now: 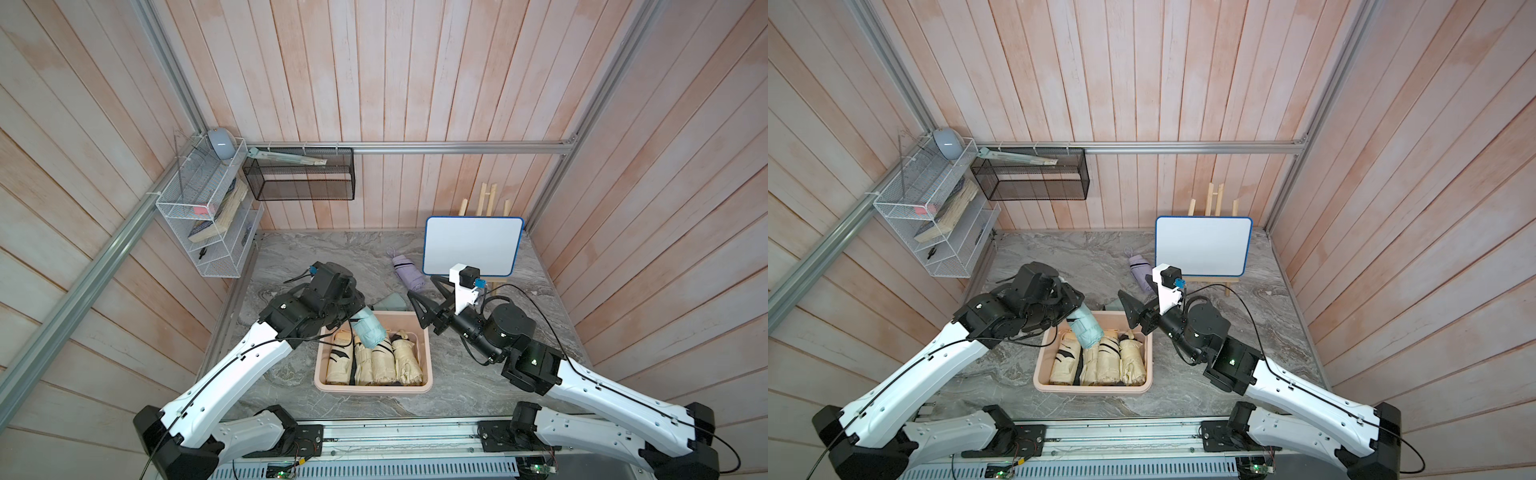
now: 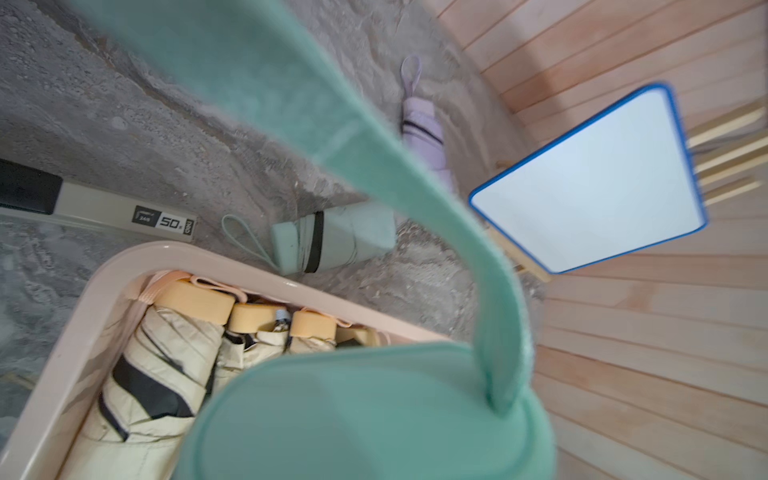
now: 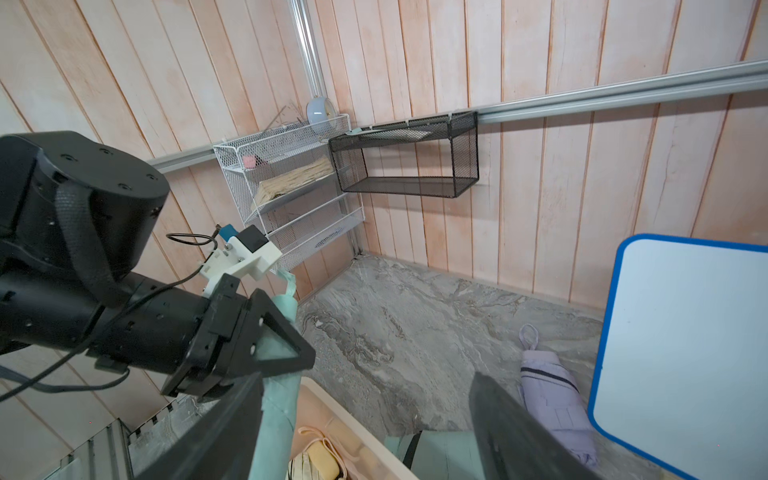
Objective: Put the umbrella into the storage box
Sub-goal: Place the umbrella in the storage box.
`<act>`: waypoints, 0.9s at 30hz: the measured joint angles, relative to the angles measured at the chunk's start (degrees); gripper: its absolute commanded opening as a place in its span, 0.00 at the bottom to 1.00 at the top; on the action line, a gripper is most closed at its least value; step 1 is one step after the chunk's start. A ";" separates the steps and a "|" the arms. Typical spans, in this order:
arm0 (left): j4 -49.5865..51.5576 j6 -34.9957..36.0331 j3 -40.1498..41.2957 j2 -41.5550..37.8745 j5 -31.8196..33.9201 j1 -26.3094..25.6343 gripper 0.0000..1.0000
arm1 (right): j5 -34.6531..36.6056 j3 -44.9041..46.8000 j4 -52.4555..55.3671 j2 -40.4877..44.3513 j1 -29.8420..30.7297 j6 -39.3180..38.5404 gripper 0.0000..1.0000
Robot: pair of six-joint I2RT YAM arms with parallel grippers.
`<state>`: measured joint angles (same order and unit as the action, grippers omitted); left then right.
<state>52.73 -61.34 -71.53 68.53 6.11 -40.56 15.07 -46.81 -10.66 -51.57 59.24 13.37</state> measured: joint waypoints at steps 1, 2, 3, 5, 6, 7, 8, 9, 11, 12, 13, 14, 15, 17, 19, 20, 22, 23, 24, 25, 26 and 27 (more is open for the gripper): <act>1.55 1.51 -0.26 1.22 0.59 -1.31 0.36 | 0.37 0.00 0.83 0.26 0.00 0.42 0.83; 2.69 2.82 -0.31 2.14 1.09 -2.43 0.36 | 0.72 0.00 1.53 0.52 0.00 0.76 0.83; 3.67 3.85 -0.31 2.82 1.57 -3.30 0.36 | 1.01 0.00 1.95 0.72 0.00 1.07 0.83; 5.75 5.97 -0.31 4.07 2.69 -4.94 0.36 | 1.53 0.00 2.82 1.14 0.00 1.62 0.83; 6.47 6.71 -0.31 4.52 3.26 -5.46 0.36 | 1.64 0.00 3.19 1.25 0.00 1.73 0.83; 7.17 7.56 -0.31 5.11 3.91 -6.16 0.36 | 1.75 0.00 3.56 1.29 0.00 1.88 0.83; 7.78 8.33 -0.31 5.75 4.59 -6.80 0.36 | 1.81 0.00 4.00 1.29 0.00 2.05 0.82; 8.20 9.01 -0.31 6.29 5.18 -7.32 0.36 | 1.84 0.00 4.39 1.29 0.00 2.14 0.82; 8.48 10.47 -0.24 7.56 6.19 -8.35 0.36 | 1.86 0.00 5.14 1.29 0.00 2.54 0.82; 8.48 11.06 -0.15 8.17 6.40 -8.72 0.36 | 1.86 0.00 5.40 1.29 0.00 2.69 0.82; 8.44 11.67 0.07 8.79 6.49 -9.07 0.36 | 1.88 -0.02 5.70 1.29 0.00 2.89 0.82; 8.28 12.26 0.48 9.33 6.60 -9.33 0.36 | 1.92 -0.07 6.03 1.29 0.00 2.95 0.82; 8.07 12.63 1.01 9.73 6.64 -9.53 0.36 | 2.03 -0.07 6.29 1.29 0.00 3.08 0.82; 7.28 13.66 2.80 10.08 6.64 -9.79 0.37 | 2.12 -0.07 6.93 1.29 0.00 3.34 0.81; 6.43 14.56 4.79 10.12 6.60 -9.88 0.38 | 2.27 -0.07 7.52 1.29 0.00 3.74 0.81; 5.92 15.10 5.79 10.16 6.62 -9.88 0.38 | 2.29 -0.07 7.69 1.29 0.00 4.07 0.81; 4.87 15.98 7.63 10.38 6.62 -9.86 0.38 | 2.40 -0.07 7.74 1.27 0.00 4.68 0.81; 4.26 16.39 8.48 10.56 6.64 -9.86 0.38 | 2.47 -0.07 7.74 1.27 0.00 5.01 0.81; 3.69 16.79 9.20 10.78 6.62 -9.86 0.39 | 2.47 -0.07 7.74 1.27 0.00 5.25 0.81; 2.89 17.25 9.97 11.02 6.62 -9.86 0.40 | 2.49 -0.07 7.72 1.20 0.00 5.57 0.81; 2.14 17.64 10.54 11.37 6.60 -9.86 0.42 | 2.47 -0.07 7.72 1.11 0.00 5.81 0.81; 1.53 17.99 10.95 11.74 6.58 -9.86 0.45 | 2.47 -0.07 7.72 1.01 0.00 5.99 0.81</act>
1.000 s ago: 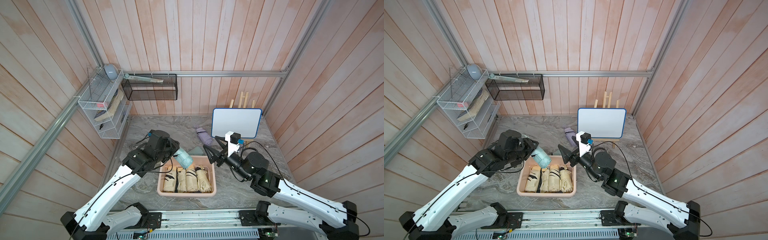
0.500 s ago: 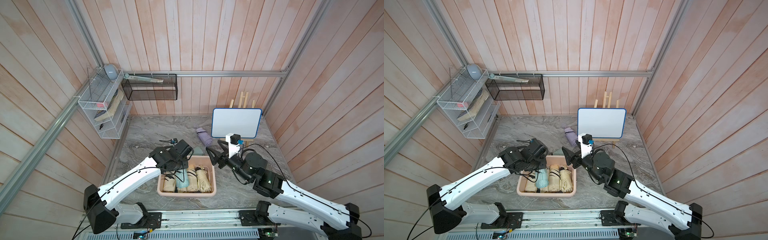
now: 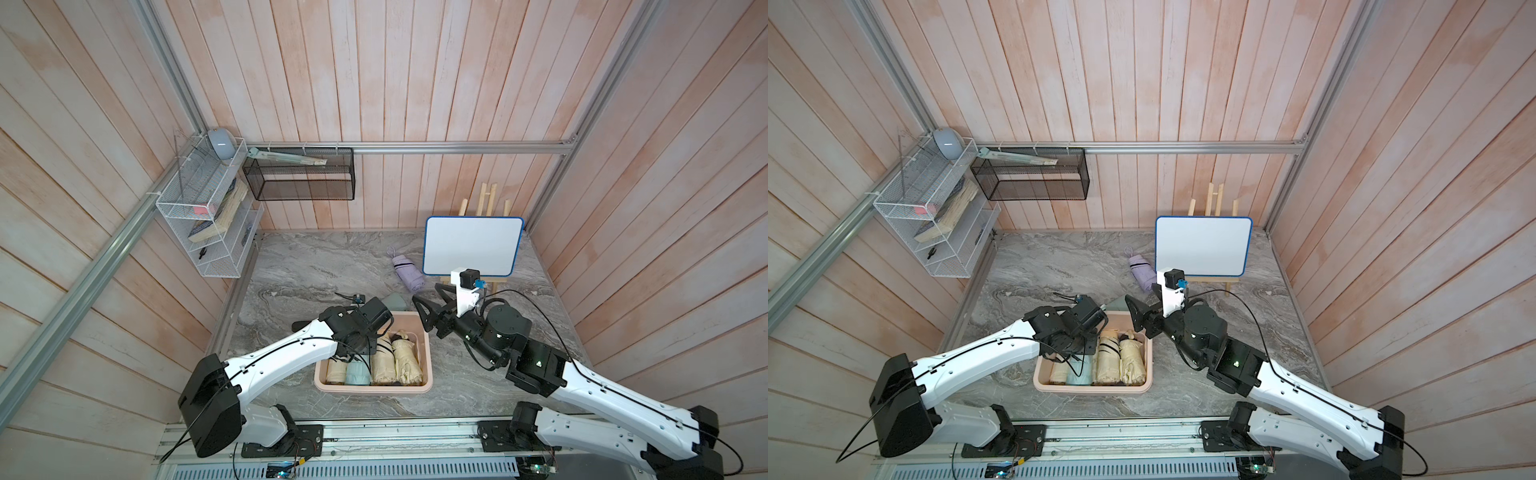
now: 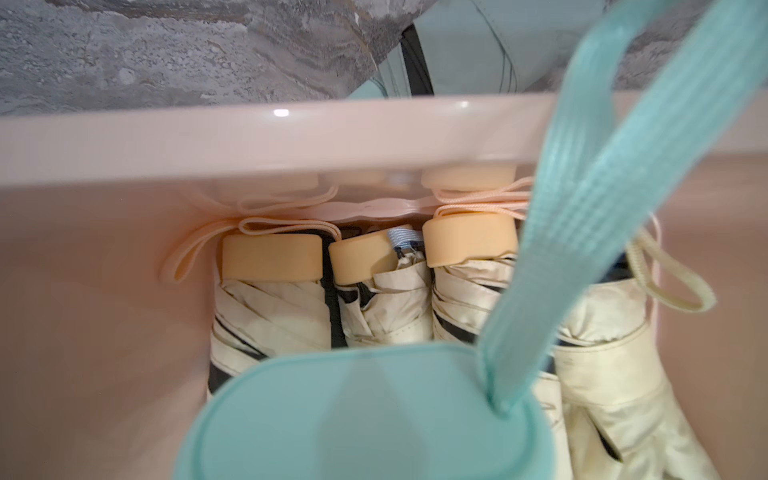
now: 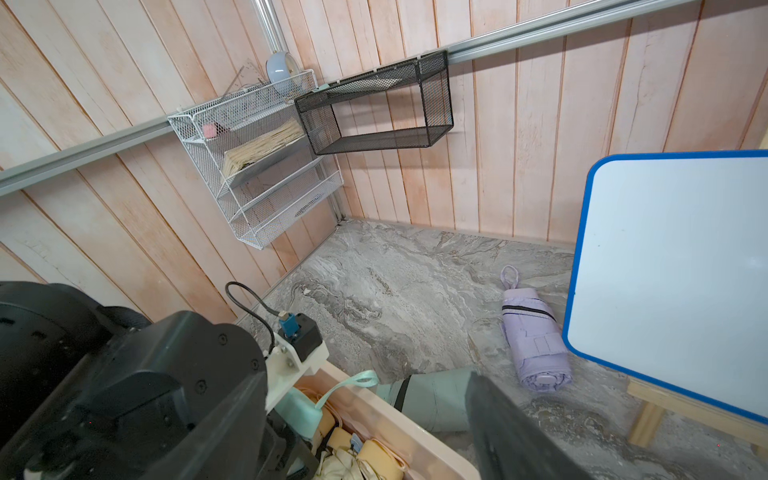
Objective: Put the umbrella into the storage box
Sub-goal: Place the umbrella in the storage box.
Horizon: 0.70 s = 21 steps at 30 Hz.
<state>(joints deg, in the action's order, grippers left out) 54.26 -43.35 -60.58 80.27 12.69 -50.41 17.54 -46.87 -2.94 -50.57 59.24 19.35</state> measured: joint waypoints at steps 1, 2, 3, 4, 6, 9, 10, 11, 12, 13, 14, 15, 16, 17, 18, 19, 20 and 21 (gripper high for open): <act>-0.74 0.31 0.48 0.39 -0.07 0.00 0.48 | 0.00 0.00 0.00 -0.15 0.00 0.15 0.81; -1.49 0.63 0.94 0.72 -0.20 0.00 0.51 | 0.00 0.00 0.00 -0.35 0.00 0.37 0.81; -2.10 0.81 1.33 0.98 -0.24 0.00 0.55 | 0.00 0.00 0.00 -0.52 0.00 0.42 0.81; -2.71 0.90 1.73 1.18 -0.31 0.00 0.59 | 0.00 0.00 0.00 -0.72 0.00 0.46 0.81; -3.23 0.98 1.97 1.38 -0.35 -0.02 0.66 | 0.00 0.00 0.02 -1.11 0.00 0.57 0.81; -3.76 1.20 1.97 1.38 -0.15 -0.02 0.71 | 0.00 -0.04 0.04 -1.53 0.00 0.55 0.81; -3.78 1.18 1.97 1.38 -0.11 0.00 0.72 | 0.00 -0.09 0.04 -1.64 0.00 0.55 0.81; -3.76 1.09 1.97 1.38 -0.04 -0.02 0.73 | 0.00 -0.11 0.02 -1.77 0.00 0.55 0.81; -3.76 1.07 1.97 1.33 0.07 -0.02 0.73 | 0.00 -0.17 0.04 -1.88 0.00 0.52 0.81; -3.74 1.05 1.97 1.25 0.15 -0.02 0.74 | 0.00 -0.28 0.04 -2.05 0.00 0.46 0.81; -3.69 0.90 1.97 0.92 0.35 -0.02 0.74 | 0.02 -0.42 0.02 -2.23 0.00 0.33 0.81; -3.61 0.74 1.97 0.42 0.70 -0.02 0.74 | 0.02 -0.55 0.07 -2.40 0.00 0.17 0.81; -3.43 0.59 1.88 -0.39 1.09 -0.02 0.74 | 0.04 -0.81 0.17 -2.71 -0.02 0.00 0.82; -3.26 0.26 1.73 -1.51 1.44 -0.02 0.74 | 0.04 -1.22 0.37 -3.13 -0.04 -0.13 0.82; -3.15 0.07 1.51 -2.78 1.77 -0.02 0.74 | 0.00 -1.73 0.68 -3.65 -0.17 -0.20 0.82; -3.10 -0.26 1.14 -4.46 2.27 -0.02 0.75 | -0.07 -2.45 1.22 -4.35 -0.46 -0.33 0.82; -3.23 -0.66 0.72 -6.38 2.89 -0.02 0.75 | -0.20 -3.34 1.79 -5.22 -0.94 -0.35 0.82; -3.45 -0.85 0.26 -8.26 3.32 0.00 0.75 | -0.46 -4.24 2.32 -6.12 -1.53 -0.37 0.82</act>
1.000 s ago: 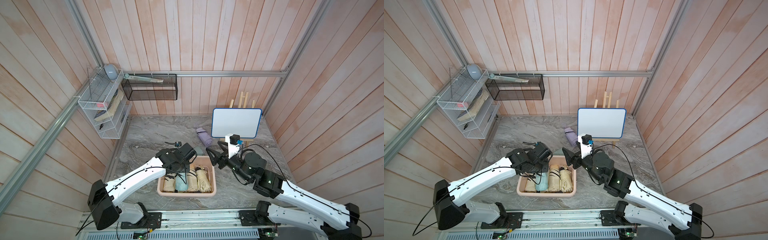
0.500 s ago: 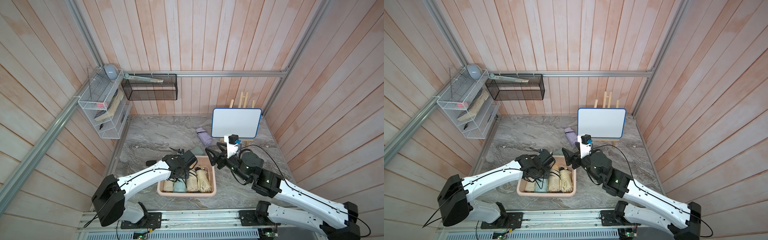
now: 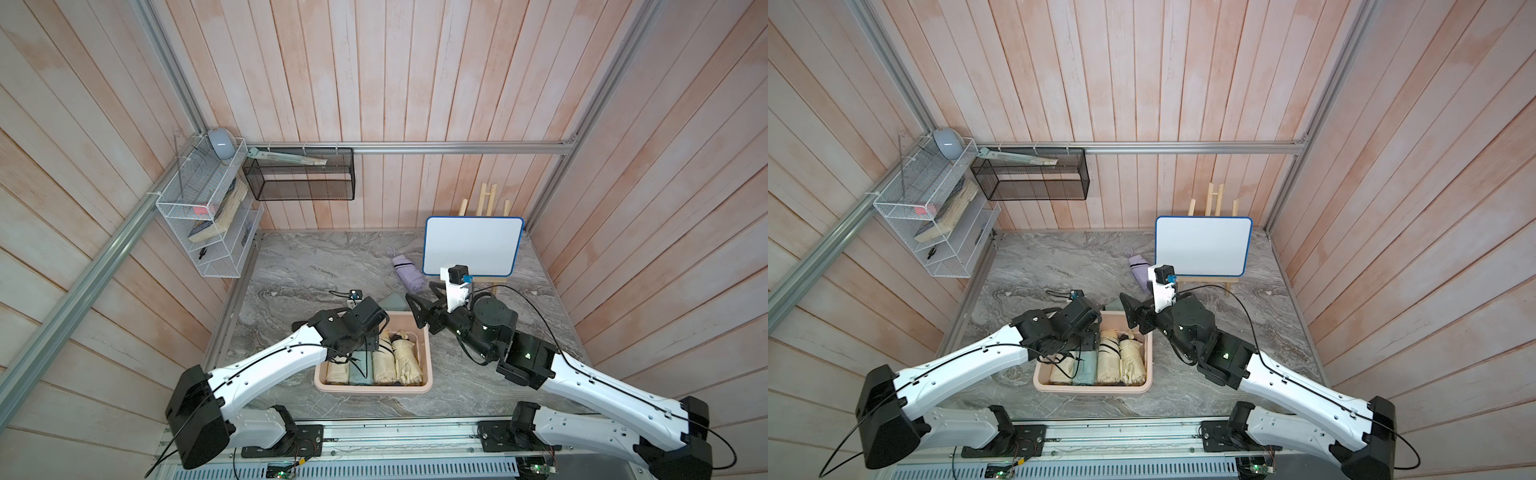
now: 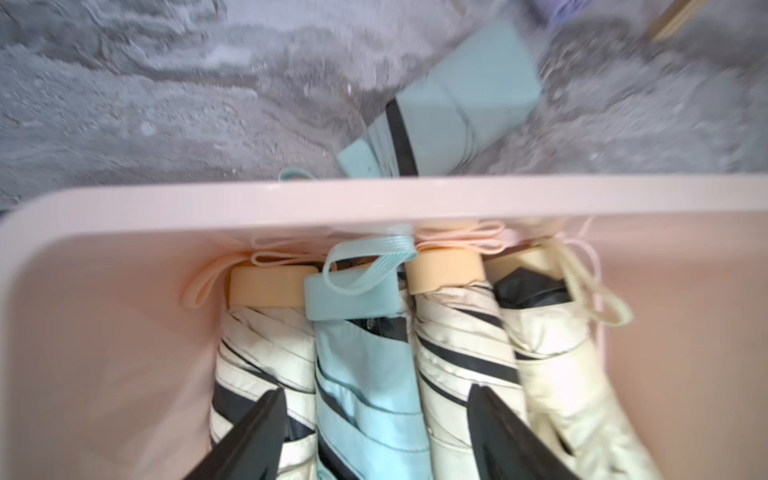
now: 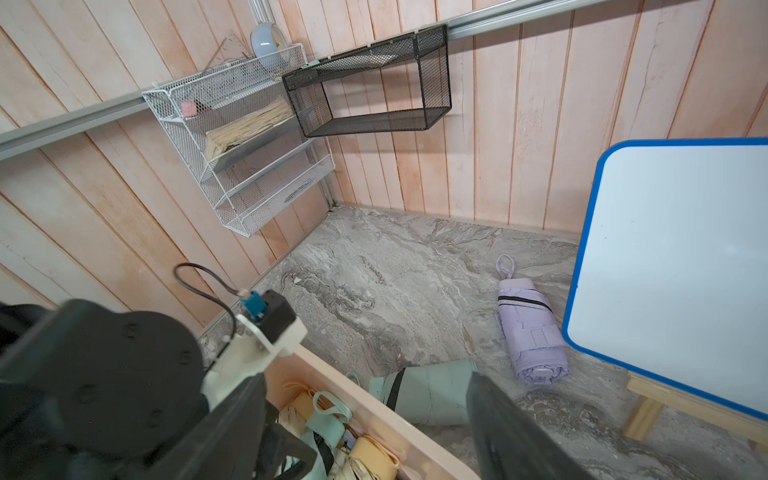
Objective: Put the umbrella into the storage box
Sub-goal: Place the umbrella in the storage box, then pick up the umbrella from the center of the board.
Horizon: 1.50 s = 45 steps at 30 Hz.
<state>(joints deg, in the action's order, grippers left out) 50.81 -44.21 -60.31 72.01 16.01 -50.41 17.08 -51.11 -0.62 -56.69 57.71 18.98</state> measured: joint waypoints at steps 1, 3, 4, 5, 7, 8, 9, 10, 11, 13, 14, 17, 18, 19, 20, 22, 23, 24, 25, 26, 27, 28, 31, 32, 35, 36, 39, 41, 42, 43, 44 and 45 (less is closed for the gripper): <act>-0.39 -0.28 -0.48 -2.10 0.68 0.00 0.75 | -0.39 -1.07 0.70 -1.09 -0.83 -0.04 0.82; -1.33 -0.66 -1.38 -5.64 1.55 0.33 0.75 | -1.33 -3.19 2.03 -3.48 -2.58 -0.13 0.82; -1.90 -0.85 -1.66 -7.13 1.86 0.81 0.75 | -1.97 -4.35 2.78 -4.90 -3.58 -0.17 0.82; -2.47 -1.03 -1.79 -8.26 1.92 1.66 0.75 | -2.47 -5.62 3.69 -6.38 -4.55 -0.20 0.83; -3.10 -1.36 -1.77 -9.62 1.84 3.76 0.75 | -3.52 -8.31 5.57 -9.57 -6.32 -0.57 0.83; -3.39 -1.77 -1.73 -10.19 1.81 5.07 0.75 | -4.04 -9.75 6.54 -11.30 -7.17 -0.87 0.83; -3.80 -2.21 -1.57 -10.69 1.86 5.97 0.75 | -4.46 -11.02 7.54 -12.81 -7.85 -1.22 0.83; -4.37 -2.78 -1.20 -11.43 1.86 6.97 0.75 | -4.98 -12.63 8.72 -14.64 -8.57 -1.73 0.84; -4.92 -3.52 -0.66 -12.33 1.86 7.78 0.75 | -5.46 -14.47 9.99 -16.74 -9.31 -2.45 0.84; -5.73 -5.01 0.63 -14.34 1.90 9.05 0.75 | -6.43 -18.01 12.50 -20.57 -10.43 -3.89 0.85; -6.10 -5.73 1.40 -15.43 1.92 9.73 0.75 | -6.86 -20.13 13.88 -22.82 -10.93 -4.70 0.85; -7.21 -7.93 3.43 -17.94 1.88 12.00 0.75 | -7.56 -26.75 17.90 -29.77 -11.96 -7.34 0.85; -7.45 -8.44 3.93 -18.47 1.88 12.83 0.75 | -7.61 -28.65 19.02 -31.78 -12.11 -8.09 0.85; -7.61 -8.94 4.35 -18.91 1.86 13.75 0.75 | -7.54 -30.99 20.50 -34.27 -12.24 -8.94 0.86; -7.78 -9.38 4.63 -19.12 1.84 14.71 0.75 | -7.32 -33.33 21.99 -36.72 -12.31 -9.75 0.85; -8.02 -9.99 4.79 -19.19 1.79 16.52 0.75 | -6.56 -37.33 24.44 -41.09 -12.33 -10.99 0.86; -8.17 -10.12 4.79 -19.17 1.73 17.35 0.75 | -6.08 -39.01 25.53 -43.06 -12.33 -11.56 0.85; -8.26 -10.27 4.79 -19.19 1.62 18.08 0.75 | -5.51 -40.39 26.51 -44.72 -12.33 -11.93 0.86; -8.28 -10.32 4.76 -19.17 1.49 18.69 0.75 | -4.90 -41.83 27.56 -46.47 -12.33 -12.35 0.86; -8.26 -10.36 4.76 -19.08 1.38 19.23 0.75 | -4.24 -43.28 28.50 -48.17 -12.33 -12.87 0.86; -8.22 -10.47 4.74 -18.93 1.20 19.69 0.75 | -3.56 -44.70 29.20 -49.77 -12.35 -13.29 0.86; -8.22 -10.49 4.70 -18.71 1.01 20.24 0.75 | -2.69 -46.38 30.05 -51.60 -12.37 -13.79 0.86; -8.17 -10.49 4.42 -17.79 0.68 21.88 0.75 | 0.35 -52.22 32.41 -57.40 -12.44 -15.61 0.85; -8.17 -10.47 4.24 -17.40 0.44 22.56 0.75 | 1.40 -54.14 33.14 -59.28 -12.44 -16.13 0.86; -8.24 -10.27 3.34 -15.98 -0.55 24.50 0.75 | 4.76 -59.93 35.34 -64.92 -12.44 -18.08 0.85; -8.28 -10.05 3.02 -15.43 -0.90 25.11 0.75 | 5.86 -61.55 35.87 -66.58 -12.44 -18.75 0.85; -8.37 -9.31 1.92 -13.55 -2.27 26.86 0.75 | 8.81 -66.03 37.48 -71.58 -12.52 -20.61 0.84; -8.39 -8.70 1.09 -12.22 -3.17 27.89 0.75 | 10.29 -68.06 38.45 -74.36 -12.68 -21.40 0.84; -8.39 -8.48 0.74 -11.65 -3.63 28.28 0.75 | 10.80 -68.65 38.71 -75.43 -12.76 -21.79 0.84; -8.44 -8.22 0.39 -11.08 -4.00 28.74 0.75 | 11.34 -69.11 39.06 -76.39 -12.90 -22.18 0.84; -8.46 -7.98 0.13 -10.60 -4.39 29.14 0.75 | 11.74 -69.59 39.47 -77.35 -13.07 -22.38 0.84; -8.44 -7.82 -0.07 -10.27 -4.87 29.46 0.75 | 12.07 -70.01 39.76 -78.16 -13.20 -22.53 0.84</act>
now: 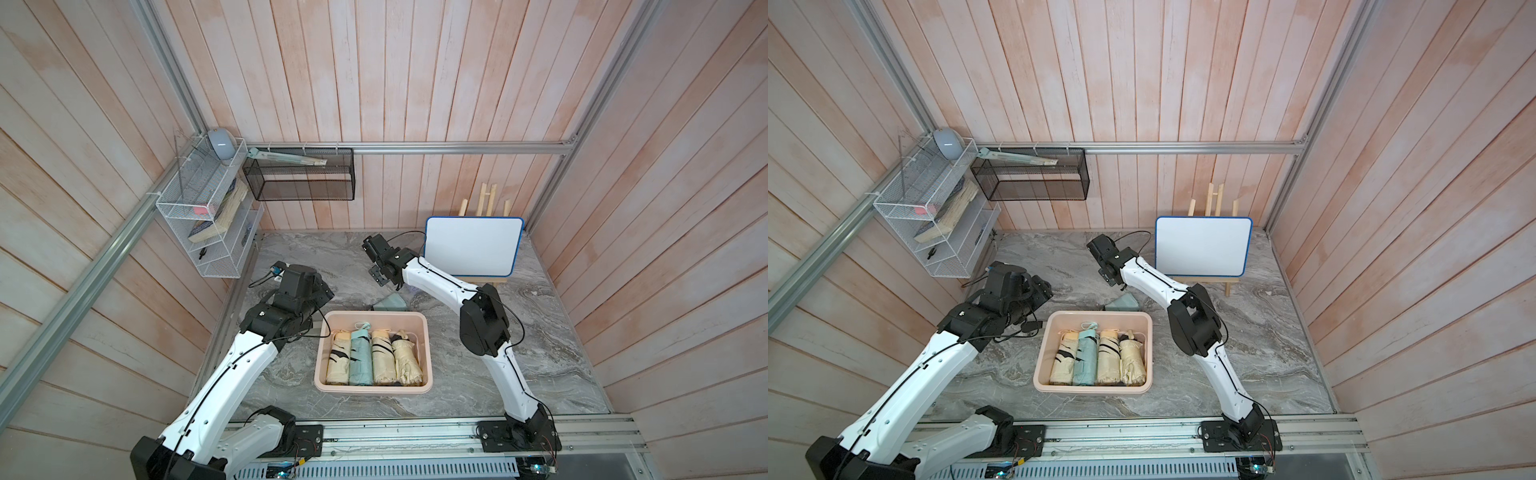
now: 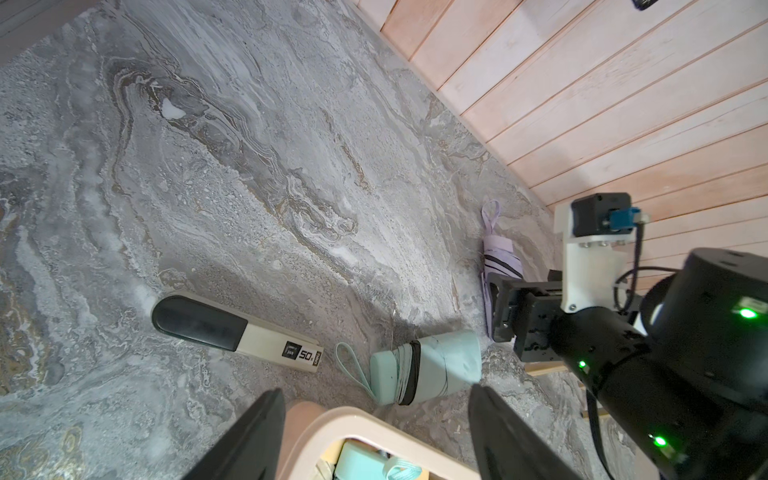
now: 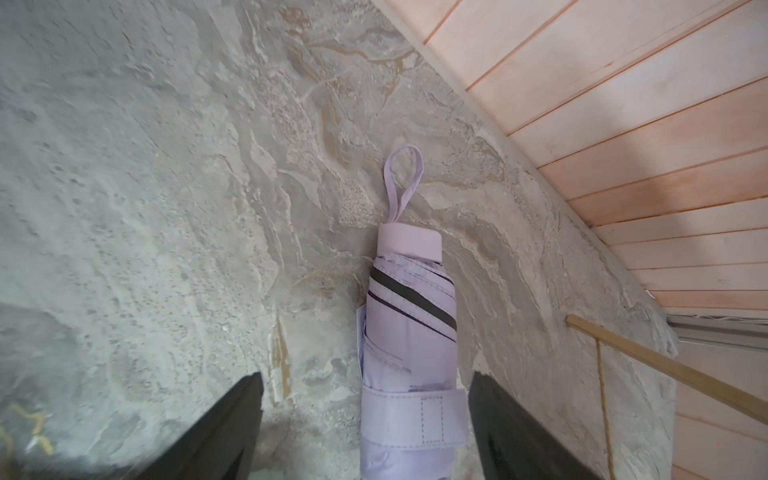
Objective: Put the umbrella into the storage box
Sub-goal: Pick up the umbrella from the center of the board.
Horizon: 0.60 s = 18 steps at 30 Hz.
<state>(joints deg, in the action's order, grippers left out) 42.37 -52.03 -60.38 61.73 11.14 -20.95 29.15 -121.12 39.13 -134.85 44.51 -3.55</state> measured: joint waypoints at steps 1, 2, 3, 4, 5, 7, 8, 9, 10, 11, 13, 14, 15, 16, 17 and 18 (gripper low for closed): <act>-0.02 0.17 -0.17 0.33 -0.37 0.33 0.75 | 0.42 -0.39 0.24 -0.81 -0.17 -0.22 0.83; -0.02 0.28 -0.28 0.57 -0.74 0.63 0.75 | 0.72 -0.70 0.50 -1.49 -0.37 -0.59 0.82; -0.04 0.39 -0.33 0.81 -1.05 0.85 0.75 | 0.96 -0.98 0.79 -2.12 -0.55 -0.85 0.81; -0.04 0.42 -0.37 1.05 -1.49 1.11 0.75 | 1.16 -1.36 1.09 -2.78 -0.74 -1.16 0.79; -0.04 0.44 -0.37 1.29 -1.86 1.36 0.75 | 1.42 -1.73 1.31 -3.32 -0.92 -1.29 0.77; -0.11 0.46 -0.37 1.81 -2.49 1.81 0.75 | 1.66 -2.23 1.68 -4.26 -1.31 -1.73 0.74; -0.20 0.55 -0.37 2.12 -2.82 2.01 0.75 | 1.73 -2.25 1.81 -4.63 -1.51 -1.86 0.72; -0.26 0.59 -0.37 2.36 -3.21 2.23 0.75 | 1.86 -2.25 2.05 -4.90 -1.73 -2.01 0.71; -0.33 0.59 -0.37 2.62 -3.48 2.40 0.75 | 1.95 -2.25 2.32 -5.05 -1.95 -2.14 0.70; -0.42 0.59 -0.37 2.86 -3.72 2.58 0.75 | 2.14 -2.25 2.49 -5.20 -2.19 -2.21 0.69; -0.44 0.59 -0.37 3.19 -4.22 2.75 0.75 | 2.60 -2.25 2.51 -5.25 -2.64 -2.47 0.68; -0.50 0.57 -0.37 3.32 -4.59 2.89 0.75 | 2.82 -2.25 2.49 -5.25 -2.80 -2.54 0.68; -0.66 0.59 -0.37 3.41 -4.83 2.97 0.75 | 3.02 -2.25 2.47 -5.27 -2.97 -2.71 0.67; -0.83 0.57 -0.37 3.54 -4.98 3.04 0.75 | 3.21 -2.29 2.45 -5.33 -3.15 -2.82 0.67; -0.96 0.57 -0.39 3.63 -5.18 3.08 0.75 | 3.37 -2.58 2.54 -5.55 -3.37 -2.95 0.66; -1.03 0.57 -0.39 3.74 -5.25 3.19 0.75 | 3.39 -3.17 2.58 -5.99 -3.52 -2.95 0.65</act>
<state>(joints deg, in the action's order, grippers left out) 41.34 -51.46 -60.77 65.47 5.89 -17.76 32.53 -124.29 41.71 -140.84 40.99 -6.50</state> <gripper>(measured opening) 0.752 0.663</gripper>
